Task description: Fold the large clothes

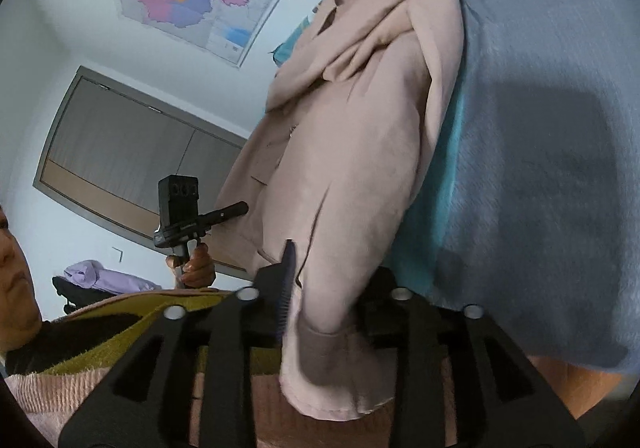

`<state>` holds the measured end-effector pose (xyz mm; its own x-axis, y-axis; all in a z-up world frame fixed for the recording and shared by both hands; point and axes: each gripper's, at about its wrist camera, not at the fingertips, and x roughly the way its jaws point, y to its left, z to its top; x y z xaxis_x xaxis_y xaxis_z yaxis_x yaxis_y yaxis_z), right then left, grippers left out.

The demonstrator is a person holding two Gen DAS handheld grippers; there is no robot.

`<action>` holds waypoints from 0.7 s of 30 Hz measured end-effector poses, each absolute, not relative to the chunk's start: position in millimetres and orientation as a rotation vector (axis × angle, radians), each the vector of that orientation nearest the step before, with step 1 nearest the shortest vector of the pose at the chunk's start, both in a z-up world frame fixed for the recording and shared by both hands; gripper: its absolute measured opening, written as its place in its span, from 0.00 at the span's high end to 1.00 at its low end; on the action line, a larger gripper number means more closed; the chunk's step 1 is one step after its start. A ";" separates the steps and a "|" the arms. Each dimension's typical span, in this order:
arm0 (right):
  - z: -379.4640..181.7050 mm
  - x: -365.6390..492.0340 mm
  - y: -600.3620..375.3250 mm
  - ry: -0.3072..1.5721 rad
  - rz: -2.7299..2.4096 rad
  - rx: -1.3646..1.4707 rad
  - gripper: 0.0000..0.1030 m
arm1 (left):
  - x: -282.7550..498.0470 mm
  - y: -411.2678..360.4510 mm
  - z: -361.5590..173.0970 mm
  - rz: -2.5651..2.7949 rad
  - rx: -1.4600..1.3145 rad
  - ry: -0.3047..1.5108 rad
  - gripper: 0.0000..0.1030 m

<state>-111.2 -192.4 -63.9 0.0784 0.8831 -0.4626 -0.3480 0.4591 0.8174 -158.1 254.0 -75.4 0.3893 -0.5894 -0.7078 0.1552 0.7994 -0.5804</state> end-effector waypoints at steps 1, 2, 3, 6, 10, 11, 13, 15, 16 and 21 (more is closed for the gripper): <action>-66.0 -111.6 -191.6 1.150 1.002 0.590 0.39 | -159.4 252.1 -74.6 -0.504 -0.459 1.075 0.62; -68.2 -112.2 -189.7 1.154 1.004 0.594 0.33 | -161.5 247.7 -73.1 -0.516 -0.440 1.070 0.62; -67.6 -113.8 -188.4 1.148 1.004 0.585 0.34 | -162.0 242.7 -71.4 -0.516 -0.410 1.065 0.63; -66.5 -114.8 -183.7 1.135 1.015 0.582 0.65 | -160.6 232.7 -72.5 -0.479 -0.373 1.063 0.86; -48.0 -120.5 -181.8 1.059 1.054 0.584 0.87 | -161.4 244.4 -61.4 -0.451 -0.410 1.015 0.97; -42.6 -122.2 -180.6 1.040 1.062 0.581 0.89 | -164.6 250.1 -53.1 -0.452 -0.435 0.983 0.97; -25.7 -125.8 -178.2 0.990 1.095 0.583 0.89 | -171.0 258.5 -36.5 -0.443 -0.456 0.921 0.97; -5.8 -130.9 -177.6 0.929 1.139 0.578 0.90 | -177.1 263.2 -21.4 -0.428 -0.454 0.874 0.97; 1.1 -133.5 -176.0 0.908 1.155 0.568 0.90 | -180.2 264.5 -14.0 -0.429 -0.453 0.852 0.97; 21.5 -134.6 -178.3 0.848 1.164 0.569 0.90 | -186.1 274.0 10.2 -0.416 -0.473 0.782 0.97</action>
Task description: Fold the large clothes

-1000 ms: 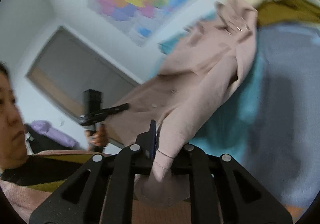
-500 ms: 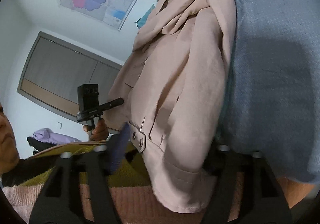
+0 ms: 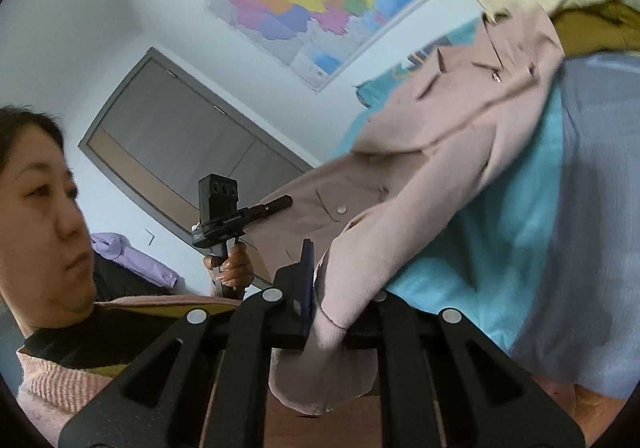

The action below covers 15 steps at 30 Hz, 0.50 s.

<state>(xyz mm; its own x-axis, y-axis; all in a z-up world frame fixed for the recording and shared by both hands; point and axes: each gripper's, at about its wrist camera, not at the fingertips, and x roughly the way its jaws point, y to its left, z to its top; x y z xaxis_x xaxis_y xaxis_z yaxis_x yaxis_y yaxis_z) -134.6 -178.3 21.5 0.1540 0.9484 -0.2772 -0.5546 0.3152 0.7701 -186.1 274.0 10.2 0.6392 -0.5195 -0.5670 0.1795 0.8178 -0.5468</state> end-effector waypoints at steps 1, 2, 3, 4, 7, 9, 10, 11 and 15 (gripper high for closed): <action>23.1 -131.6 -181.6 0.834 1.155 0.581 0.90 | -184.6 277.8 13.2 -0.411 -0.485 0.772 0.97; 25.0 -127.8 -185.0 0.818 1.147 0.587 0.90 | -182.6 280.7 15.5 -0.406 -0.492 0.767 0.97; 26.8 -123.0 -186.9 0.808 1.140 0.605 0.90 | -179.6 284.0 17.8 -0.399 -0.501 0.761 0.97; 28.9 -118.7 -189.0 0.797 1.139 0.617 0.90 | -174.6 289.5 21.2 -0.403 -0.520 0.749 0.97; 38.2 -103.1 -190.3 0.764 1.134 0.633 0.90 | -160.9 296.2 31.7 -0.403 -0.533 0.742 0.97; 44.7 -90.4 -186.0 0.752 1.120 0.627 0.90 | -149.7 298.1 42.6 -0.411 -0.519 0.731 0.97; 48.0 -82.7 -186.0 0.751 1.119 0.632 0.90 | -140.8 298.0 48.6 -0.407 -0.512 0.734 0.97; 50.8 -77.4 -184.9 0.748 1.119 0.633 0.90 | -136.4 299.1 51.4 -0.407 -0.503 0.734 0.97; 68.2 -46.3 -180.3 0.729 1.092 0.634 0.90 | -104.7 301.4 68.2 -0.398 -0.472 0.735 0.97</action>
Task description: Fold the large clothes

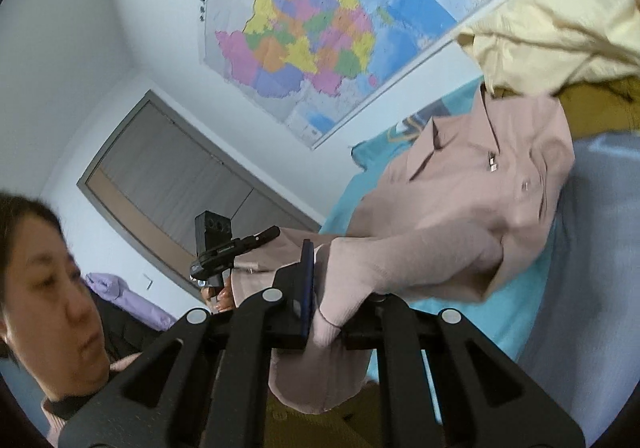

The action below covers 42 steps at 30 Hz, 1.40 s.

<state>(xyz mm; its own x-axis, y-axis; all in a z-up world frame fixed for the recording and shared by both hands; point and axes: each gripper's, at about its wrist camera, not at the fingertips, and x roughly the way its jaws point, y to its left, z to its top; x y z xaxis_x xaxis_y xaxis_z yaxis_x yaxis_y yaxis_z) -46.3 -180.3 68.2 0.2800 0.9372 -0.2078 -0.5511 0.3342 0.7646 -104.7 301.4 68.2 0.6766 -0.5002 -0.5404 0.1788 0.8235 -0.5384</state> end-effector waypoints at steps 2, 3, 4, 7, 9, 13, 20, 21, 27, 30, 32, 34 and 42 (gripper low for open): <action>73.9 -30.2 -177.5 0.729 1.077 0.628 0.90 | -89.6 301.2 74.3 -0.391 -0.463 0.740 0.97; 75.2 -24.4 -177.3 0.728 1.070 0.629 0.90 | -81.2 300.1 78.8 -0.385 -0.442 0.737 0.96; 76.5 -16.9 -176.6 0.730 1.061 0.632 0.90 | -76.9 299.9 79.7 -0.385 -0.434 0.735 0.96; 79.3 0.1 -174.3 0.732 1.050 0.628 0.90 | -56.2 298.3 85.2 -0.373 -0.409 0.746 0.96; 81.0 9.3 -173.9 0.729 1.045 0.622 0.90 | -44.1 297.5 88.8 -0.363 -0.397 0.748 0.96; 80.9 24.1 -173.8 0.731 1.027 0.624 0.90 | -28.6 294.4 93.6 -0.353 -0.370 0.753 0.96; 79.4 44.9 -173.3 0.741 0.995 0.634 0.90 | -6.8 292.4 96.1 -0.348 -0.351 0.772 0.96; 79.4 48.3 -172.2 0.742 0.993 0.632 0.90 | -3.3 292.5 95.4 -0.341 -0.349 0.776 0.96; 79.1 70.8 -166.5 0.762 0.973 0.624 0.90 | 16.6 293.0 92.3 -0.310 -0.334 0.800 0.96; 74.1 83.6 -164.4 0.774 0.964 0.627 0.90 | 26.9 295.2 89.8 -0.301 -0.345 0.819 0.96; 70.8 91.8 -163.0 0.788 0.951 0.632 0.90 | 34.8 295.4 88.1 -0.286 -0.334 0.832 0.96; 68.5 97.8 -162.1 0.795 0.945 0.631 0.90 | 40.3 294.5 87.2 -0.277 -0.327 0.842 0.96; 53.8 125.8 -161.5 0.847 0.895 0.643 0.90 | 70.6 295.5 78.9 -0.245 -0.316 0.897 0.96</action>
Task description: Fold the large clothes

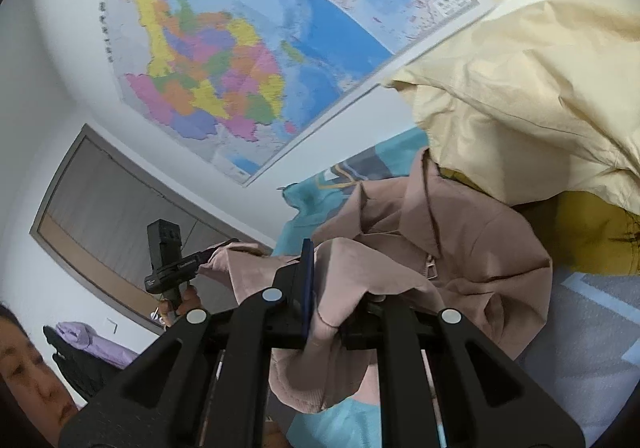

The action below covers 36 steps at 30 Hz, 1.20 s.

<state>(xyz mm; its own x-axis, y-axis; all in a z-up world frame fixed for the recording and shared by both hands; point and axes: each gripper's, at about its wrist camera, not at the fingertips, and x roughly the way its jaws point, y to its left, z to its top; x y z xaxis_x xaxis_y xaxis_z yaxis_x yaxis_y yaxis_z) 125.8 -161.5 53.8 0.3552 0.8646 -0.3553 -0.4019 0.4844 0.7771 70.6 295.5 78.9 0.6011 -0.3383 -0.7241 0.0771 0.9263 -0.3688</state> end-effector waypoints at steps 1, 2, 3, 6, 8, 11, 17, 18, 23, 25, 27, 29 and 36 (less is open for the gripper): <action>50.3 130.2 -161.7 0.857 0.890 0.647 0.90 | 76.0 294.5 76.3 -0.239 -0.310 0.908 0.96; 45.9 136.1 -161.4 0.869 0.877 0.649 0.90 | 81.4 292.9 73.8 -0.228 -0.299 0.918 0.96; 42.5 139.8 -161.4 0.879 0.869 0.655 0.90 | 86.4 292.3 71.1 -0.222 -0.295 0.927 0.96; 30.4 153.6 -160.0 0.909 0.849 0.662 0.90 | 102.4 289.6 60.2 -0.203 -0.286 0.966 0.96; 19.5 164.3 -160.4 0.938 0.841 0.687 0.90 | 114.3 288.5 50.7 -0.193 -0.288 0.998 0.96; 7.7 176.1 -160.4 0.974 0.815 0.692 0.90 | 127.6 287.3 39.5 -0.179 -0.295 1.027 0.96; -10.4 192.1 -162.1 1.020 0.758 0.711 0.84 | 152.1 282.4 17.6 -0.145 -0.298 1.075 0.92; -12.6 193.3 -163.1 1.024 0.745 0.715 0.83 | 155.5 282.1 13.7 -0.143 -0.300 1.084 0.91; -16.6 190.4 -174.2 1.003 0.684 0.753 0.58 | 162.6 289.5 6.7 -0.151 -0.305 1.070 0.50; -8.1 182.9 -178.4 0.951 0.673 0.725 0.49 | 153.4 299.2 16.1 -0.161 -0.316 1.012 0.41; 4.6 172.4 -180.2 0.905 0.627 0.651 0.35 | 141.4 302.1 26.1 -0.170 -0.300 0.969 0.39; 19.5 158.4 -177.1 0.852 0.621 0.560 0.33 | 128.8 293.5 34.1 -0.165 -0.202 0.941 0.32; 27.4 130.8 -105.2 0.808 0.490 -0.014 0.23 | 120.2 238.1 15.9 -0.231 0.050 0.971 0.23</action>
<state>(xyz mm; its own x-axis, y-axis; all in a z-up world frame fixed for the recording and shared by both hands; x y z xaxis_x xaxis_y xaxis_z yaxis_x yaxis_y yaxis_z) 130.8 -105.2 27.4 0.5862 0.4147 -0.6959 -0.4252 0.8887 0.1714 120.2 238.1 15.9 0.5424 -0.1718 -0.8224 0.2166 0.9744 -0.0607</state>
